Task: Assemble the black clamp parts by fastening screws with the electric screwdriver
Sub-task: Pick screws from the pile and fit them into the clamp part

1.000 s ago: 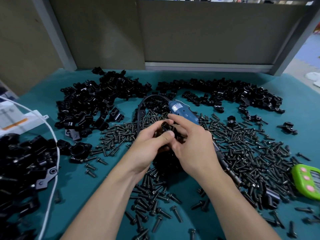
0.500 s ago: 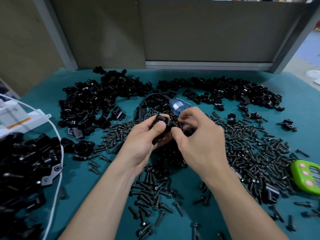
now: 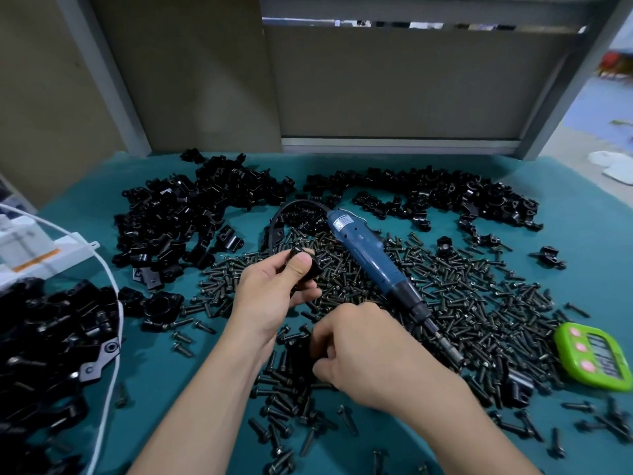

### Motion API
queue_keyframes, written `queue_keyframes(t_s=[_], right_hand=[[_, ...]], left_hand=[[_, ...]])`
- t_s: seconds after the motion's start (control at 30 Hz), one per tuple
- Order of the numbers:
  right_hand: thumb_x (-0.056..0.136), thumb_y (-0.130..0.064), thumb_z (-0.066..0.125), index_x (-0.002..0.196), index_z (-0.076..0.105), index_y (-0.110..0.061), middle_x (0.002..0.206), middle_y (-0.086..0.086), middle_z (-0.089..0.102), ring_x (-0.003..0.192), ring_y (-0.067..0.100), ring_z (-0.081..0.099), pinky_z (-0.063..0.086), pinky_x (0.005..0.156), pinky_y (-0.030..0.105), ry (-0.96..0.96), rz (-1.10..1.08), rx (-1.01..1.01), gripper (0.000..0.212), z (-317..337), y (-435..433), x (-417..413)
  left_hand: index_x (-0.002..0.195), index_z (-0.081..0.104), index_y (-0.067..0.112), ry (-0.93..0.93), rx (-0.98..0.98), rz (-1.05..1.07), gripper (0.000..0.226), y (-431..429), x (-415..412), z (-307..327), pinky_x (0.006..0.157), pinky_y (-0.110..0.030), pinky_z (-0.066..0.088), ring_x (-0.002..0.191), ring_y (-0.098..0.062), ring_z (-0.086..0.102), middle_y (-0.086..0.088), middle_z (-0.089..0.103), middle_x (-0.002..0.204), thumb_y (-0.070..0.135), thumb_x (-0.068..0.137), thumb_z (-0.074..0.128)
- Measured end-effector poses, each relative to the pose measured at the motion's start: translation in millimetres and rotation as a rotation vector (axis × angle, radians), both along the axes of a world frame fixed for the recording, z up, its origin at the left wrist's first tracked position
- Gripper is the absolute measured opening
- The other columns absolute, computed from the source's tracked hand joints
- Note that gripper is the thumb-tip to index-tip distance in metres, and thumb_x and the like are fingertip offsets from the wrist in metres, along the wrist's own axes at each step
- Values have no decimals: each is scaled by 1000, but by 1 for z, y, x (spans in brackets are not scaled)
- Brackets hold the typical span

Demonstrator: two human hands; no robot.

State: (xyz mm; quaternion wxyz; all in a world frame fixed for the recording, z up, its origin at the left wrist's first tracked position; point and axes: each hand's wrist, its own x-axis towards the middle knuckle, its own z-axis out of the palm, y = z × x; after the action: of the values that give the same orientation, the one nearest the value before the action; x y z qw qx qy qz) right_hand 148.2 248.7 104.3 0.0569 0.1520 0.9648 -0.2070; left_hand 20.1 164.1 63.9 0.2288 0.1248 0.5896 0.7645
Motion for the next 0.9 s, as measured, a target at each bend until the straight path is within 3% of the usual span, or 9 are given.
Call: queue_keyframes(t_s=[0.17,0.33,0.47,0.63,0.83,0.9], right_hand=[[73,-45,83,75,66,-26,73,-7,69,70,13,66,56,61,29,32,-94,-75,25,-5,9,-2],[73,-37,87,77,72,-33,68,-14,69,58,2,63,45,50,15,119,-104,-214,16,-8,20,-2],[78,-32,87,77,78,-39,66,-17,71,52,-2,57,42,49,12,399,-277,-460,12,-10,28,-4],[88,-6,78,84,80,-35,67,-7,73,52,6,58,48,58,21,675,-456,-707,29,-12,38,-4],[88,-3,77,84,81,-22,69,10,74,57,20,66,51,53,24,823,-426,-858,19,-10,46,-2],[86,1,78,84,81,-17,67,12,73,57,20,67,52,54,23,828,-384,-882,18,-9,48,-1]], left_hand=[[102,80,11,17,-9,-21,13,3,-2,-3,67,-24,61,68,-12,66,-4,73,88,17,97,70],[109,78,8,41,-28,-41,17,7,-2,-4,67,-23,60,68,-11,68,-11,72,95,16,96,71],[138,63,1,68,-91,-64,52,7,-6,-6,73,-27,61,75,-13,73,-22,68,126,20,92,74],[105,80,16,187,-61,-170,28,5,-2,-3,72,-30,63,83,-22,72,-11,79,99,31,82,75],[109,79,15,292,-62,-281,21,4,2,2,71,-25,61,81,-13,73,-4,79,96,12,89,75],[110,79,17,310,-65,-300,24,3,4,3,72,-25,61,85,-16,74,-7,80,99,16,87,77]])
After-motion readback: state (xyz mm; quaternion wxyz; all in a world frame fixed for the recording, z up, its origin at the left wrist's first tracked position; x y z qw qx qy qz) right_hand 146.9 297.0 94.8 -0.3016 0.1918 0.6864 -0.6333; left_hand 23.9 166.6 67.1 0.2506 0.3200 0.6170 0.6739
